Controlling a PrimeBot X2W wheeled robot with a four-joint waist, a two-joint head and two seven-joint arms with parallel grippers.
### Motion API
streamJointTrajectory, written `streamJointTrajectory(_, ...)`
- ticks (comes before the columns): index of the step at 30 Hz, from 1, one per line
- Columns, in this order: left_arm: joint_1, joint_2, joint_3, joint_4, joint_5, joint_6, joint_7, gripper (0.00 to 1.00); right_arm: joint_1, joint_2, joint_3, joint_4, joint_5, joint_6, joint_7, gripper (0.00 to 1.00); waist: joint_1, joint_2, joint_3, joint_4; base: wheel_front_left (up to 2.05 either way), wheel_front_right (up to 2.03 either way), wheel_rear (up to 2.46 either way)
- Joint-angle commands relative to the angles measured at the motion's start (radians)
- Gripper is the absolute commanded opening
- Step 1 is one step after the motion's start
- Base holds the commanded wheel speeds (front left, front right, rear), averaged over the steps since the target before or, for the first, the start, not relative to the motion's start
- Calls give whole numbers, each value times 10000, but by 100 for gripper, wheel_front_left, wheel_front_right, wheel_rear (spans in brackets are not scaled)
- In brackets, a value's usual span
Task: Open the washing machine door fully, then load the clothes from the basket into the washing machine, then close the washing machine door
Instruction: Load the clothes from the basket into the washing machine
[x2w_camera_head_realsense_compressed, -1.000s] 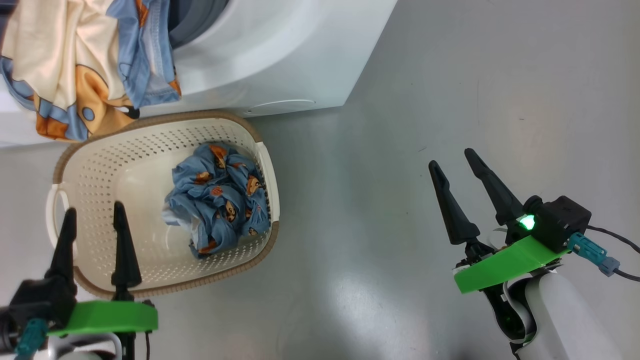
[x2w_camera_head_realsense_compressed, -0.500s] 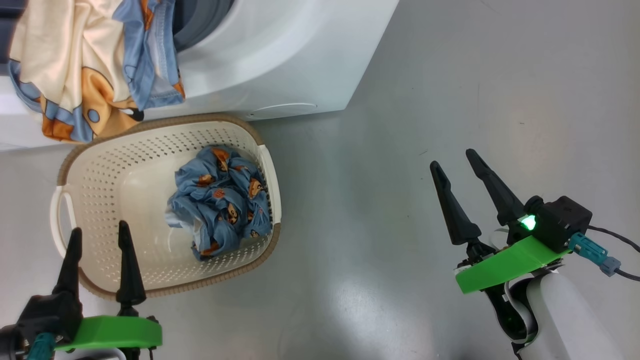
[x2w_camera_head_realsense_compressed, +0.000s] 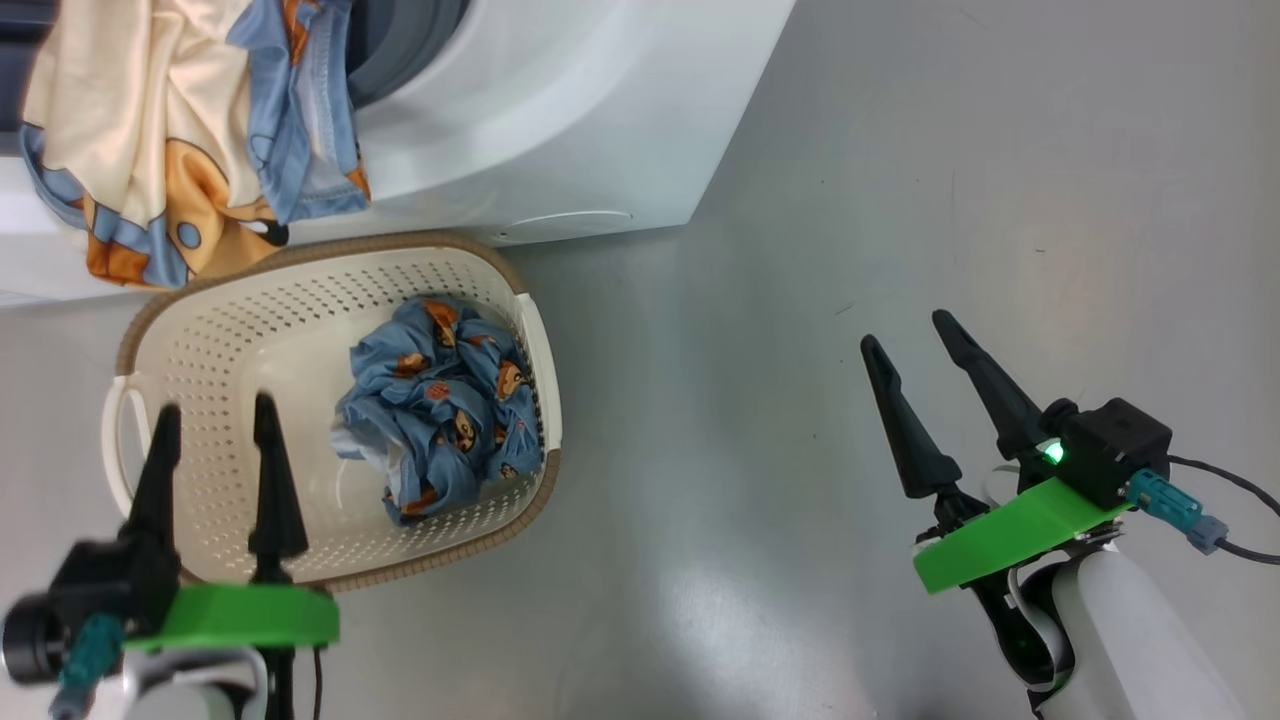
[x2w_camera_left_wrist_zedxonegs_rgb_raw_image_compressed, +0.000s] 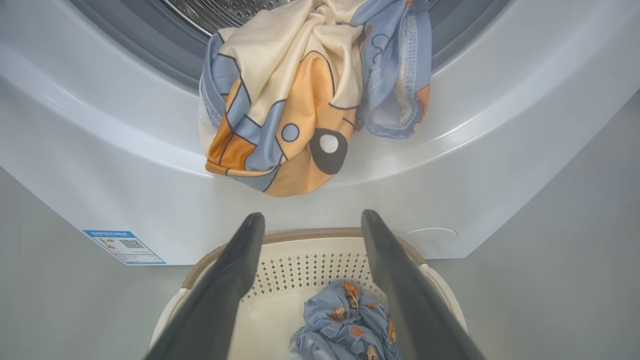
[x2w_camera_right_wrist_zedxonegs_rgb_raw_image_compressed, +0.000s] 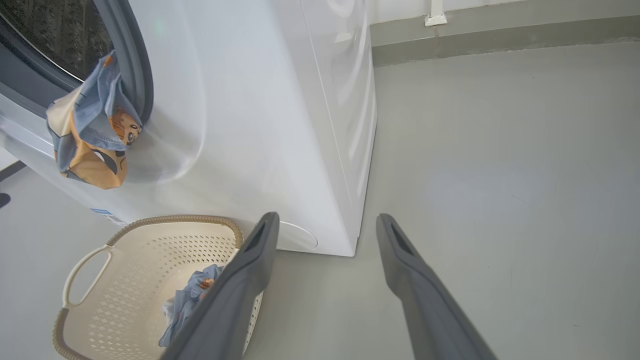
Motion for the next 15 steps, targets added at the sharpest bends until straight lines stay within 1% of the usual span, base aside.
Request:
streamJointTrajectory(1,-282,80,264,-105,84,-32,-53,100,311,-50,167,-85,-234,16,-117,100,-1,0,-8,-1,0,0,0)
streamJointTrajectory(5,-1031,137,267,178,175,-113,-53,100,296,9,37,138,-580,16,-117,100,-1,0,-1,-11,0,0,0)
streamJointTrajectory(8,-1859,287,252,643,258,-224,-53,100,300,89,-31,271,-788,16,-117,100,-1,0,21,-7,0,0,0)
streamJointTrajectory(15,-3070,476,269,1781,283,-269,-53,100,271,223,-87,364,-987,16,-117,100,-1,0,120,-92,0,0,0)
